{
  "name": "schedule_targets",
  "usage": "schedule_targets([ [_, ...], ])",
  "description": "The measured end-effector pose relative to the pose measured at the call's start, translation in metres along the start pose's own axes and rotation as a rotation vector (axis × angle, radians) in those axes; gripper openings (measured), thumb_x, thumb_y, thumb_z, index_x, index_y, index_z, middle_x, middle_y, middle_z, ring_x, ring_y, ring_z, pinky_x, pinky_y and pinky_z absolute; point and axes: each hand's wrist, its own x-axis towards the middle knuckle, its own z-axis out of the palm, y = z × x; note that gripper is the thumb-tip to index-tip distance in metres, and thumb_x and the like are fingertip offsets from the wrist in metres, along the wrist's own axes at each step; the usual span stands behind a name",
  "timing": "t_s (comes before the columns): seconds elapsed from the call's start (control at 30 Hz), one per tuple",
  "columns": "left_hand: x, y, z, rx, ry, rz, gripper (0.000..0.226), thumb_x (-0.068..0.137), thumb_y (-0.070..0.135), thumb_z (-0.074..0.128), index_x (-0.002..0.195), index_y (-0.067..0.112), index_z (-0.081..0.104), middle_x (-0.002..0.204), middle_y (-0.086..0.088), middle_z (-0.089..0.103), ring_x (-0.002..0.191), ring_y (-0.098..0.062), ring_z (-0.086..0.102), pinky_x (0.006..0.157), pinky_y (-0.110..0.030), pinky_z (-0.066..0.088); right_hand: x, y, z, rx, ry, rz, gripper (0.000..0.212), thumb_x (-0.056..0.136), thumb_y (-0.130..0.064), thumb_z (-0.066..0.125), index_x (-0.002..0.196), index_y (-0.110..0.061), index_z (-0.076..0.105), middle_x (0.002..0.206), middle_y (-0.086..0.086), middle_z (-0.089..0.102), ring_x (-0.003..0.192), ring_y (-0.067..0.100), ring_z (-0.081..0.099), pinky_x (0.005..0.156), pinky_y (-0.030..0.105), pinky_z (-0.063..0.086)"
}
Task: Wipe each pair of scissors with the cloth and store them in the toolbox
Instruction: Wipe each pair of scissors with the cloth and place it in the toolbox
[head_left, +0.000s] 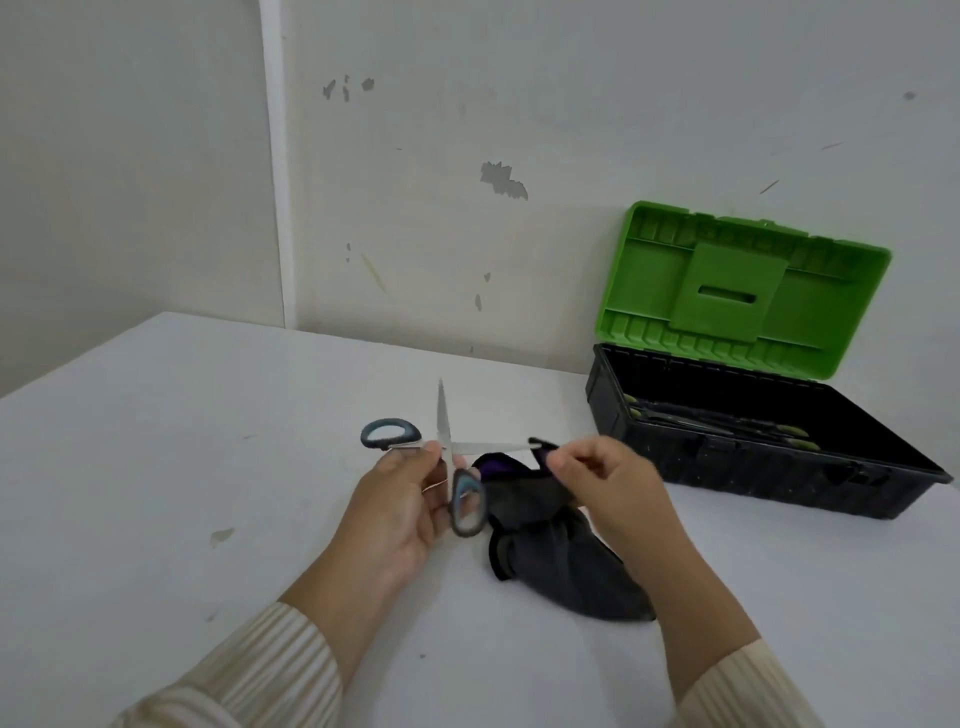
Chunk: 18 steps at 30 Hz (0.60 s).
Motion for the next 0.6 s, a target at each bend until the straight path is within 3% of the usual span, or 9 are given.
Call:
schedule_targets([
  [0.1,0.000,0.000,-0.003,0.134,0.016,-0.034,0.015,0.097,0.014,0.048,0.087,0.003,0.055,0.066,-0.011,0.062,0.054,-0.022,0.070,0.059,-0.039,0.061,0.009,0.010,-0.015,0.239,0.185,0.087,0.025,0.080,0.011,0.055,0.091,-0.008,0.065,0.067,0.003,0.052,0.063,0.018,0.053,0.054,0.019,0.054],
  [0.27,-0.006,-0.003,0.000,0.328,-0.106,-0.075,0.010,0.091,-0.002,0.053,0.094,0.007,0.057,0.082,-0.012,0.063,0.066,-0.023,0.068,0.057,-0.037,0.058,0.006,-0.004,-0.026,0.450,0.292,-0.052,0.041,0.080,0.012,0.057,0.100,-0.024,0.059,0.076,0.002,0.057,0.072,0.014,0.057,0.069,0.029,0.053],
  [0.33,-0.008,-0.006,0.002,0.424,-0.155,-0.037,0.015,0.089,-0.004,0.054,0.099,0.007,0.059,0.081,-0.009,0.064,0.064,-0.019,0.067,0.049,-0.031,0.055,-0.003,-0.017,-0.017,0.332,0.231,-0.154,0.037,0.077,0.011,0.062,0.088,-0.024,0.065,0.075,-0.005,0.062,0.069,0.005,0.058,0.069,0.018,0.050],
  [0.43,-0.010,-0.013,0.004,0.518,-0.186,0.046,0.016,0.088,-0.004,0.054,0.098,0.005,0.063,0.070,-0.007,0.066,0.059,-0.020,0.064,0.047,-0.027,0.048,-0.017,-0.030,0.014,-0.122,-0.003,-0.301,0.024,0.075,0.002,0.066,0.081,-0.021,0.072,0.074,-0.017,0.062,0.074,-0.003,0.059,0.072,0.007,0.044],
  [0.5,-0.010,-0.016,0.003,0.569,-0.181,0.110,0.019,0.088,-0.004,0.051,0.095,0.006,0.065,0.065,-0.009,0.066,0.060,-0.027,0.059,0.050,-0.030,0.044,-0.019,-0.030,0.026,-0.289,-0.181,-0.267,0.015,0.080,-0.004,0.061,0.088,-0.012,0.071,0.077,-0.010,0.060,0.073,0.004,0.056,0.073,0.015,0.046],
  [0.6,-0.010,-0.017,0.003,0.640,-0.175,0.172,0.015,0.088,-0.001,0.054,0.089,0.010,0.065,0.056,-0.008,0.063,0.054,-0.026,0.050,0.054,-0.033,0.038,-0.014,-0.025,0.025,-0.395,-0.104,-0.311,0.017,0.083,-0.004,0.058,0.090,-0.012,0.072,0.090,0.004,0.063,0.084,0.014,0.057,0.074,0.016,0.043],
])
